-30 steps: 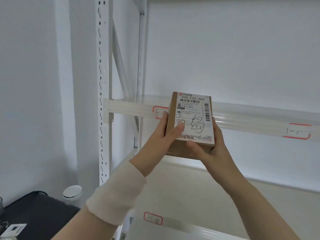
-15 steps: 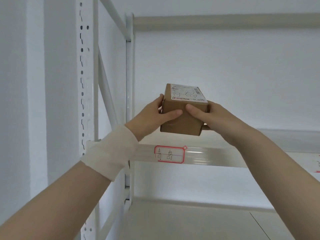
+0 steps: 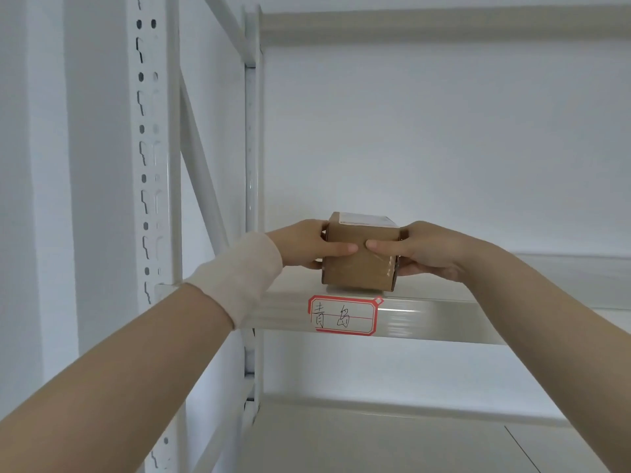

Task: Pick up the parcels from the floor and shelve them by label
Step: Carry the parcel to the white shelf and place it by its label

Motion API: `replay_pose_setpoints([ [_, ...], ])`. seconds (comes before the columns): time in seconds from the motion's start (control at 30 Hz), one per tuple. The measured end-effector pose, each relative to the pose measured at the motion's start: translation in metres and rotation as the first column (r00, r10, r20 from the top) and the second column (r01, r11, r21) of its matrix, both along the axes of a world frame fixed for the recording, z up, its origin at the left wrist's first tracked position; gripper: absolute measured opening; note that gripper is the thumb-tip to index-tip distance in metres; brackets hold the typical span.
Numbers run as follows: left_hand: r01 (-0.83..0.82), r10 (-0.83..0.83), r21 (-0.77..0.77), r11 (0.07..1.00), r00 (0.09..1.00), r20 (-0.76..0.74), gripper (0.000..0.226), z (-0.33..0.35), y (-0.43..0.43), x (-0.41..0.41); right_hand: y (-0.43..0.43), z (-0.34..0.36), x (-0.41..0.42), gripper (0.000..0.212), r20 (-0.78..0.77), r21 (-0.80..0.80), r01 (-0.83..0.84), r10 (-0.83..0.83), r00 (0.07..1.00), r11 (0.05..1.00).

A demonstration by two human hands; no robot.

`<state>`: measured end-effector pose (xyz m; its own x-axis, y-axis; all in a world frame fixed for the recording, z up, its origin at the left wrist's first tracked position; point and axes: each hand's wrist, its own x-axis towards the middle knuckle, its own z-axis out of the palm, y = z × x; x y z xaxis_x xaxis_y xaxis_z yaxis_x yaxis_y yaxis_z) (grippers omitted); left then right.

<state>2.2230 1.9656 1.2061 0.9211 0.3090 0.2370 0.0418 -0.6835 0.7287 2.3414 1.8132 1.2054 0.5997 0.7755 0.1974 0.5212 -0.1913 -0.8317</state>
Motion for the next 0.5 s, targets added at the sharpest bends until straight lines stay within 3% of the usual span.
replay_pose_setpoints([
  [0.23,-0.023,0.021,-0.061,0.998,0.999,-0.036,0.051,-0.01,0.004,0.012,0.005,-0.011,0.013,0.044,-0.009,0.014,-0.01,0.01,1.0,1.0],
  [0.4,-0.106,0.107,0.057,0.993,0.994,-0.02,0.068,-0.01,0.015,0.009,0.003,-0.011,0.017,0.047,0.075,0.006,-0.004,0.004,0.997,1.0],
  [0.5,-0.09,0.089,0.016,0.996,0.995,0.051,0.043,-0.012,0.013,0.011,0.007,-0.013,0.018,0.033,0.077,0.092,0.007,-0.014,0.997,0.996],
])
